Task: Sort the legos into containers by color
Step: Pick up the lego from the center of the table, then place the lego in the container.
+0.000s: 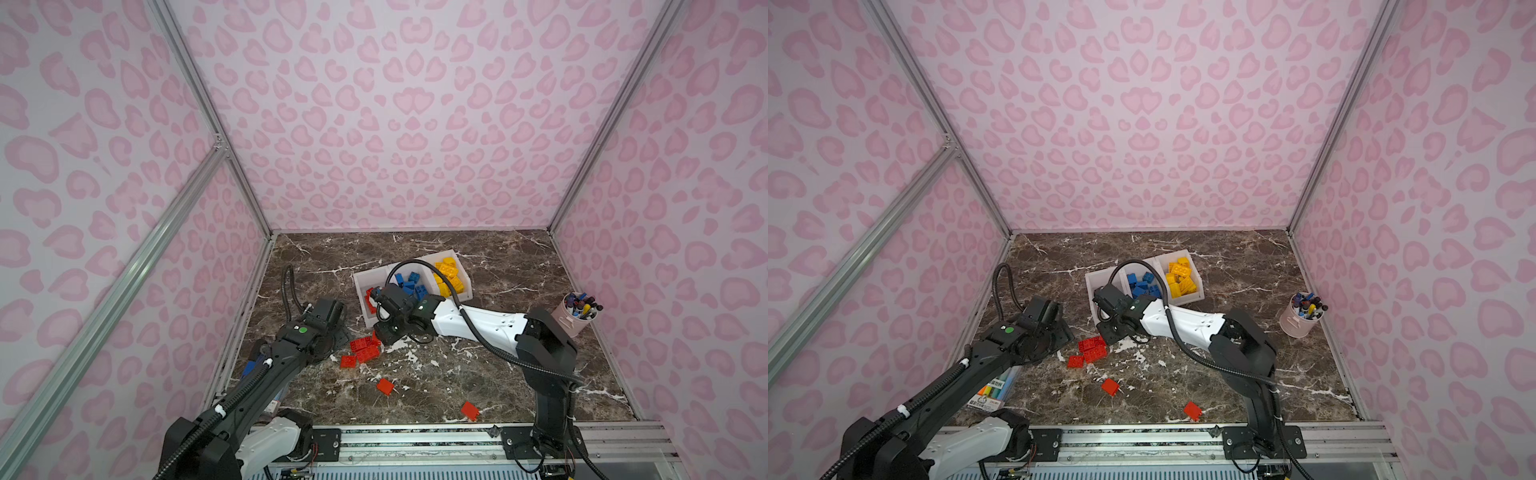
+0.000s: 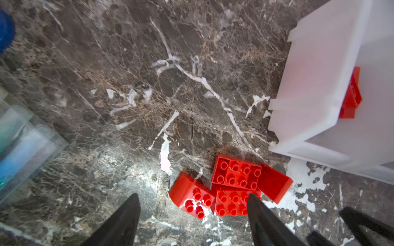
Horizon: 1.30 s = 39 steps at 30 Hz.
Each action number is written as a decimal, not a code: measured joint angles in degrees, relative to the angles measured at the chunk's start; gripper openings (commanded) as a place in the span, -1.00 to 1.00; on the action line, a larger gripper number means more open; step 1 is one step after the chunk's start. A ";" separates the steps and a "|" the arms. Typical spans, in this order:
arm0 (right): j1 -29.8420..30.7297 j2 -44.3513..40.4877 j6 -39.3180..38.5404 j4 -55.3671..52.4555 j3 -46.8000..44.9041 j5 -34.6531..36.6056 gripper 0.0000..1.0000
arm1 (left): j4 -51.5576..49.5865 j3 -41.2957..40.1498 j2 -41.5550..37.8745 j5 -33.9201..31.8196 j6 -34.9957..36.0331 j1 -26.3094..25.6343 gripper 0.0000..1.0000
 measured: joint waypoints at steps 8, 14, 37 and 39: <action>0.22 7.80 -4.72 -0.90 6.71 -0.33 0.10 | -1.16 -2.10 -2.73 0.63 1.70 1.38 0.61; 0.24 9.62 -7.87 -1.20 7.96 -1.66 0.02 | -1.16 -2.67 -3.02 1.44 1.88 1.46 0.61; -2.34 3.76 -11.02 -2.78 11.56 -0.13 -0.40 | -1.31 -3.19 -5.18 1.66 2.47 1.73 0.61; -3.89 4.94 -10.95 -3.58 15.10 1.20 -0.40 | -1.33 -3.32 -5.22 1.70 2.47 1.77 0.61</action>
